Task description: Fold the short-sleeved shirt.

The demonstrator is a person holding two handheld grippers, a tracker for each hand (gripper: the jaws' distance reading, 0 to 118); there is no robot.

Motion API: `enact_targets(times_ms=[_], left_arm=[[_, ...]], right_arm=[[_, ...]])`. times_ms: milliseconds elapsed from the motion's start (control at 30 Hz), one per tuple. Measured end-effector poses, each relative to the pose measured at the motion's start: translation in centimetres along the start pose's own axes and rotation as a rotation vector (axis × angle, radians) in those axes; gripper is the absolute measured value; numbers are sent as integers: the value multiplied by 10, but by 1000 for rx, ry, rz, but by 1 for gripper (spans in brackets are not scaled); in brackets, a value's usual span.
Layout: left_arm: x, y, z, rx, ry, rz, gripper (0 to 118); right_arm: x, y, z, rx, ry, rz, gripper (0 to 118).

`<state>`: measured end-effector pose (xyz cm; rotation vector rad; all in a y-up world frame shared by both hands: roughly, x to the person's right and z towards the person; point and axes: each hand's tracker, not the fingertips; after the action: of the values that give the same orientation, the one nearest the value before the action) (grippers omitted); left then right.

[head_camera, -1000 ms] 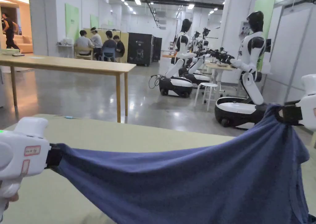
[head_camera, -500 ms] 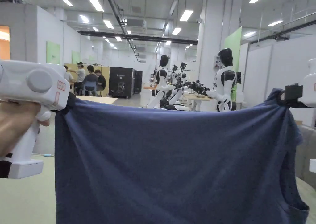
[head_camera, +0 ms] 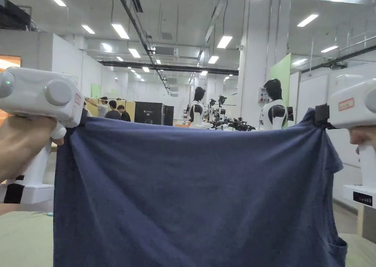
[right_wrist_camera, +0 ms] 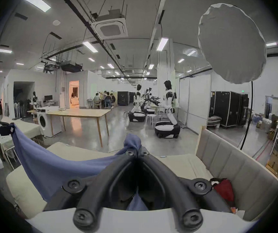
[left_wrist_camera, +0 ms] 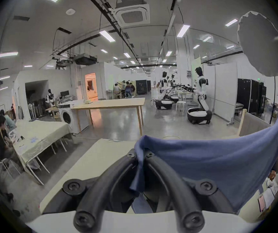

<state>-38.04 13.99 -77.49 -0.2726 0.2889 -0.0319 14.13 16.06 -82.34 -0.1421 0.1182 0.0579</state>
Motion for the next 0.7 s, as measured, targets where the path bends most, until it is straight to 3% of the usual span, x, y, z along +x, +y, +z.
enact_targets(times_ms=[233, 367, 700], left_arm=[[21, 29, -62, 36, 75, -11, 1], [33, 29, -101, 37, 120, -59, 1], [55, -20, -207, -2, 152, -29, 1]], right_arm=[[-10, 27, -82, 10, -52, 54, 1], [-13, 28, -125, 5, -55, 33, 1], [-25, -31, -211, -58, -101, 61, 1]])
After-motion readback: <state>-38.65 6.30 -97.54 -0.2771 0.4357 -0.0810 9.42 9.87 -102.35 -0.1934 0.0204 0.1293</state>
